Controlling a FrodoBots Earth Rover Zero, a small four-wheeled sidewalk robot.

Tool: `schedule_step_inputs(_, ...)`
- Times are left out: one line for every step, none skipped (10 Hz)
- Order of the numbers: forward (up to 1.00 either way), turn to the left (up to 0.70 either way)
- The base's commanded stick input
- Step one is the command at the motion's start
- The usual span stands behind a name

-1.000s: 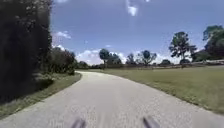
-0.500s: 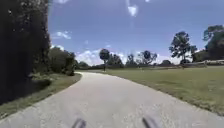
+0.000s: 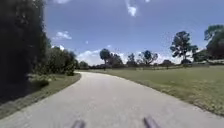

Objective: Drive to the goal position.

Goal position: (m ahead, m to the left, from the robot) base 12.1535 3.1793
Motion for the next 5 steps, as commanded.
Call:
schedule_step_inputs(0.50, 0.00)
schedule_step_inputs(0.50, 0.00)
schedule_step_inputs(0.50, 0.00)
schedule_step_inputs(0.50, 0.00)
schedule_step_inputs(0.50, 0.31)
